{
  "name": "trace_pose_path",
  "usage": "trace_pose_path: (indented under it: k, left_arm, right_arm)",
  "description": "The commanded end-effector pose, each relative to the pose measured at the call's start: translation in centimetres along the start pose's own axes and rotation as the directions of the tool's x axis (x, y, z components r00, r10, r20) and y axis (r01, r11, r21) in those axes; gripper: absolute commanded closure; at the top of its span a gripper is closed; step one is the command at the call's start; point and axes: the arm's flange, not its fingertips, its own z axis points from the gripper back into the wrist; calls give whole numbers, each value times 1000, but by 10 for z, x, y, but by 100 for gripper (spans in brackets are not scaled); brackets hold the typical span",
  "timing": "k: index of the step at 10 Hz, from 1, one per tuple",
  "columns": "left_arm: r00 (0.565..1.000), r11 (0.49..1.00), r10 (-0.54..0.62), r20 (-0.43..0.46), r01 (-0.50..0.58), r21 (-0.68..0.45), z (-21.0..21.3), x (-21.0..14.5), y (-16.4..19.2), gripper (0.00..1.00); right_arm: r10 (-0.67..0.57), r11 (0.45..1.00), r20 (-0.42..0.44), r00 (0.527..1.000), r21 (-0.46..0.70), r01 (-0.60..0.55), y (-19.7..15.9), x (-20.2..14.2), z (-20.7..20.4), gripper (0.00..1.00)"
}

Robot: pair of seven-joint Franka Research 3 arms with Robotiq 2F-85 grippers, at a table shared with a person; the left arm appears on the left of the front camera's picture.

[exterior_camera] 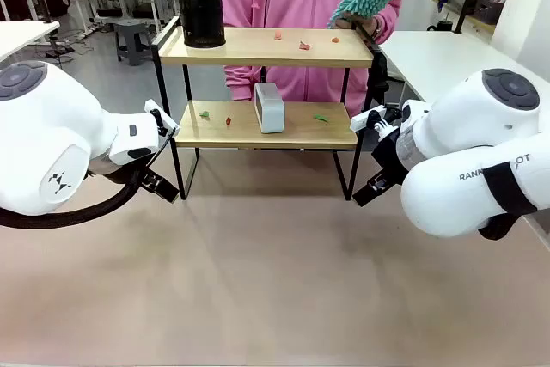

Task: Clean the shelf.
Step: Pick up the Duster from the human.

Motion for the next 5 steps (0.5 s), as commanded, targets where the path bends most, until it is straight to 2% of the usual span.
trace_pose_path:
  k: [1, 5]
  left_arm:
    - [1000, 1000, 0, 0, 0, 0, 0, 0, 0, 0]
    - [1000, 1000, 0, 0, 0, 0, 0, 0, 0, 0]
  right_arm:
    - [0, 1000, 0, 1000, 0, 0, 0, 0, 0, 0]
    - [0, 1000, 0, 1000, 0, 0, 0, 0, 0, 0]
